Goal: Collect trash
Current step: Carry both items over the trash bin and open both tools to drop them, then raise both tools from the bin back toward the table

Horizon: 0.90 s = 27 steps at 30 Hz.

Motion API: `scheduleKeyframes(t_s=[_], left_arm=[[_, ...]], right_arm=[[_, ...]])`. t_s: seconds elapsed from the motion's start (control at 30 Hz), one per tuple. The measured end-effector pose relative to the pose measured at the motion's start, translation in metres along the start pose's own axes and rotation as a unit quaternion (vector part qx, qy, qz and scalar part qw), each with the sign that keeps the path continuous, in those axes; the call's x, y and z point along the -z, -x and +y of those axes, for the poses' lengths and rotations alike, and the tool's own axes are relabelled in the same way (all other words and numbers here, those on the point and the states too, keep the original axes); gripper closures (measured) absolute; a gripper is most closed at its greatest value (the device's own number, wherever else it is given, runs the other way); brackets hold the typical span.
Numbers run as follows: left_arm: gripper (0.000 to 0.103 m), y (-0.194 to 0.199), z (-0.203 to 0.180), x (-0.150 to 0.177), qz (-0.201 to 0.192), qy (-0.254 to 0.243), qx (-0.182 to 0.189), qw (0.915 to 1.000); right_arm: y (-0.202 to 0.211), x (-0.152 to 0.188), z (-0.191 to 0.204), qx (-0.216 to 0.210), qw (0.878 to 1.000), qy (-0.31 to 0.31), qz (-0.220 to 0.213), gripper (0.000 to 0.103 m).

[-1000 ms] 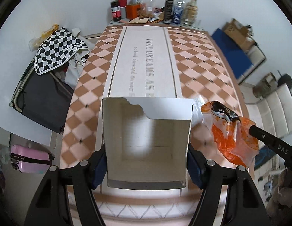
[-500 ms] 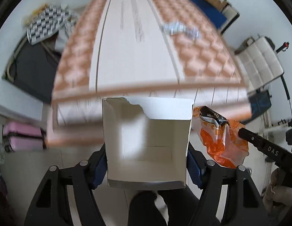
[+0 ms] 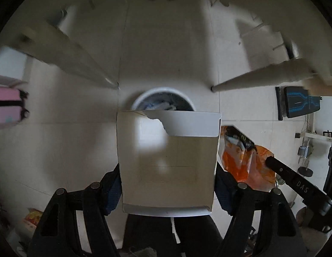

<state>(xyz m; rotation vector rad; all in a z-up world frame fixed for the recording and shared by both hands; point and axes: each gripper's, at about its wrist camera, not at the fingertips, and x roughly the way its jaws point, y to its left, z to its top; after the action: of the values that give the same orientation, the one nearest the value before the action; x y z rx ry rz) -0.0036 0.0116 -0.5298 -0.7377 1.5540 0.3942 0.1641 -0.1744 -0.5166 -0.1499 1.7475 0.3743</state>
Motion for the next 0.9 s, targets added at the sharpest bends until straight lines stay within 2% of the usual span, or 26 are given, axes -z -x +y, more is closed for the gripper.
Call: scheduleKeyframes(t_s=[0.17, 0.23, 0.33, 0.4, 0.43, 0.47, 0.5, 0.53, 0.63, 0.73, 0.9], left_arm=[[0.026, -0.082, 0.015, -0.020, 0.032, 0.019, 0.010, 0.9993], [0.003, -0.101, 0.023, -0.023, 0.040, 0.026, 0.012, 0.9988], [0.002, -0.119, 0.037, -0.019, 0.041, 0.041, 0.018, 0.9981], [0.002, -0.119, 0.045, -0.016, 0.034, 0.047, 0.009, 0.9983], [0.002, -0.116, 0.047, -0.014, 0.024, 0.050, 0.003, 0.9984], [0.002, -0.114, 0.050, -0.012, 0.017, 0.051, -0.005, 0.9985], [0.002, -0.110, 0.053, -0.009, 0.011, 0.052, -0.018, 0.9984], [0.002, -0.107, 0.056, -0.006, 0.006, 0.052, -0.026, 0.9983], [0.002, -0.095, 0.058, 0.005, -0.006, 0.057, -0.038, 0.9976], [0.002, -0.085, 0.054, 0.012, -0.009, 0.054, -0.054, 0.9971], [0.002, -0.072, 0.045, 0.022, -0.022, 0.035, -0.084, 0.9956]], right_arm=[[-0.084, -0.010, -0.013, 0.022, 0.999, -0.025, 0.003, 0.099], [-0.118, -0.012, -0.018, 0.023, 0.999, -0.039, 0.008, 0.099], [-0.156, -0.020, -0.022, 0.005, 0.997, -0.070, 0.018, 0.098], [-0.177, -0.027, -0.022, -0.001, 0.997, -0.072, 0.032, 0.093], [-0.186, -0.027, -0.021, -0.013, 0.997, -0.072, 0.039, 0.078], [-0.190, -0.028, -0.020, -0.017, 0.997, -0.069, 0.041, 0.052], [-0.190, -0.027, -0.017, -0.017, 0.997, -0.062, 0.036, 0.038], [-0.187, -0.026, -0.013, -0.016, 0.998, -0.050, 0.028, 0.017], [-0.176, -0.023, 0.002, -0.006, 1.000, -0.009, 0.012, 0.015], [-0.159, -0.017, 0.012, 0.013, 0.999, 0.032, 0.006, 0.006], [-0.129, -0.007, 0.021, 0.049, 0.994, 0.095, -0.011, 0.006]])
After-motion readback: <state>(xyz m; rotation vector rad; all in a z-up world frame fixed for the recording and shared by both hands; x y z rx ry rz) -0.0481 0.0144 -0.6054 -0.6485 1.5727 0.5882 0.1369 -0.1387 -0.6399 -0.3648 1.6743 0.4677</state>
